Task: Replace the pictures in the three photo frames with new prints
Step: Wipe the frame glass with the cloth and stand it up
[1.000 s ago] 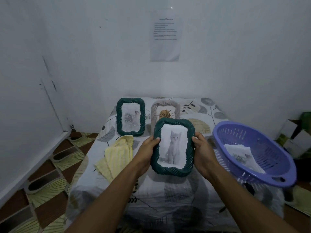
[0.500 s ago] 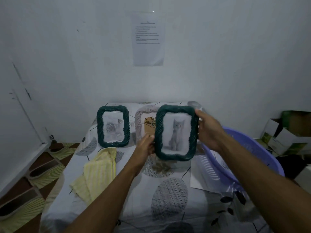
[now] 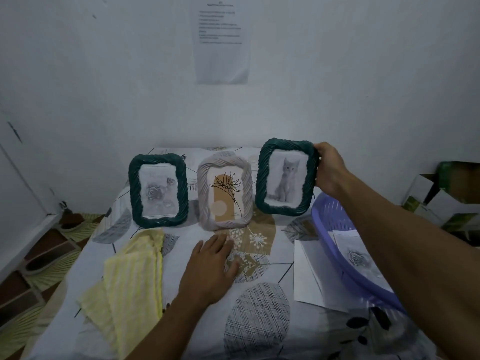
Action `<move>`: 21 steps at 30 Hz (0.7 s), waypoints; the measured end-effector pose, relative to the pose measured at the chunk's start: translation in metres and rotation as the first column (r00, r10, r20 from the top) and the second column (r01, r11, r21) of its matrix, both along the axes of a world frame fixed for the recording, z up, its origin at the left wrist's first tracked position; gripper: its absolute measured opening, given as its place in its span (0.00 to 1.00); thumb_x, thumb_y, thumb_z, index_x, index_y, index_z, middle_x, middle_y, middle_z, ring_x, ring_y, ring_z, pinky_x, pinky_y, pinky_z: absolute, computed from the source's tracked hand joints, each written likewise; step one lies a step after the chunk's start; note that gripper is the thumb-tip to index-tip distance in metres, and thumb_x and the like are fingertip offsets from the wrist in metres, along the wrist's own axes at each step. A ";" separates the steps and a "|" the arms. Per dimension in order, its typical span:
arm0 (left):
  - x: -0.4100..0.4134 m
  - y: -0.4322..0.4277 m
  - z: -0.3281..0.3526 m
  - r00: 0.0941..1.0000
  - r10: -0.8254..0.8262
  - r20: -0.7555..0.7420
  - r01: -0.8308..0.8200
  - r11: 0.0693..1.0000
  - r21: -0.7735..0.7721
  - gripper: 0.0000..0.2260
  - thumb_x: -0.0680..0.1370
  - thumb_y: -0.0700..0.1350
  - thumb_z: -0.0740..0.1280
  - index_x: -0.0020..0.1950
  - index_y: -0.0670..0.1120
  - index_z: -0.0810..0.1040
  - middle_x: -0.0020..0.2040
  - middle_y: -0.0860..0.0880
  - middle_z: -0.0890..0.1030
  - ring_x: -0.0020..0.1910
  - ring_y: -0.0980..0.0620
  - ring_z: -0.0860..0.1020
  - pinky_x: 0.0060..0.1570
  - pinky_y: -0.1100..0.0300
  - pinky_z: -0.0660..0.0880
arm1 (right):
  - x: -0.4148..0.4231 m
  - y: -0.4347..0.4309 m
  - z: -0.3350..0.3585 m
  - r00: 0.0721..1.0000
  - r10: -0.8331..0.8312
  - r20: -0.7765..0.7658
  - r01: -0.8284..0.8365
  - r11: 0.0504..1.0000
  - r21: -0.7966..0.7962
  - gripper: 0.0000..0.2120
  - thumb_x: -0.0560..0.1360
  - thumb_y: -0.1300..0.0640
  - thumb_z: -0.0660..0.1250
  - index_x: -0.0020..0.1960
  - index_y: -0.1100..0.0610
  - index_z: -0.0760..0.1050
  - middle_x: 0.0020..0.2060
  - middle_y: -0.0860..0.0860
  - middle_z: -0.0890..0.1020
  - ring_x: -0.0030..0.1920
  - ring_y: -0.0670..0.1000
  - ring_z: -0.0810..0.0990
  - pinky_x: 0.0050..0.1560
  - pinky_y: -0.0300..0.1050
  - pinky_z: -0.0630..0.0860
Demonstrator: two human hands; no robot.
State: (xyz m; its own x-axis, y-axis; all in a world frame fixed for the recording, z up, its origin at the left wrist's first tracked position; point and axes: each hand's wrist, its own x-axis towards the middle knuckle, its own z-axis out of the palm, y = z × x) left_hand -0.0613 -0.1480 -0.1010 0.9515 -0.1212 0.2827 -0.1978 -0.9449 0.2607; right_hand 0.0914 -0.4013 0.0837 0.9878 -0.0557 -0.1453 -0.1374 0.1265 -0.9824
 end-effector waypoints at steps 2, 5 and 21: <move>0.001 0.001 0.000 1.000 0.004 0.000 -0.004 1.000 0.002 0.27 0.78 0.61 0.50 0.74 0.51 0.66 0.76 0.50 0.64 0.76 0.52 0.59 0.74 0.50 0.53 | 0.009 0.002 -0.005 1.000 -0.006 -0.010 0.006 0.999 -0.053 0.09 0.72 0.48 0.59 0.35 0.50 0.71 0.27 0.46 0.75 0.33 0.50 0.73 0.38 0.45 0.68; 0.001 0.002 -0.001 1.000 0.013 0.001 -0.013 1.000 0.013 0.28 0.78 0.62 0.50 0.74 0.52 0.66 0.76 0.51 0.63 0.75 0.53 0.59 0.74 0.51 0.52 | 0.017 0.005 -0.014 1.000 -0.013 -0.018 0.011 0.996 -0.092 0.08 0.70 0.49 0.60 0.34 0.49 0.73 0.21 0.44 0.75 0.31 0.50 0.73 0.37 0.44 0.68; 0.000 0.002 0.002 1.000 0.010 -0.018 -0.010 1.000 -0.011 0.27 0.78 0.63 0.51 0.73 0.52 0.66 0.76 0.52 0.64 0.75 0.54 0.60 0.75 0.50 0.54 | 0.041 0.006 -0.037 0.997 -0.055 -0.062 0.034 0.953 -0.300 0.13 0.73 0.46 0.53 0.42 0.52 0.72 0.37 0.51 0.77 0.39 0.52 0.74 0.40 0.45 0.70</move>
State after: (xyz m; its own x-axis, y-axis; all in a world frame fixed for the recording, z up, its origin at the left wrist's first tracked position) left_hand -0.0614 -0.1460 -0.0986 0.9576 -0.1089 0.2667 -0.1838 -0.9438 0.2747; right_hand 0.1325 -0.3958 0.0471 0.9715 -0.1504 -0.1830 -0.2070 -0.1639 -0.9645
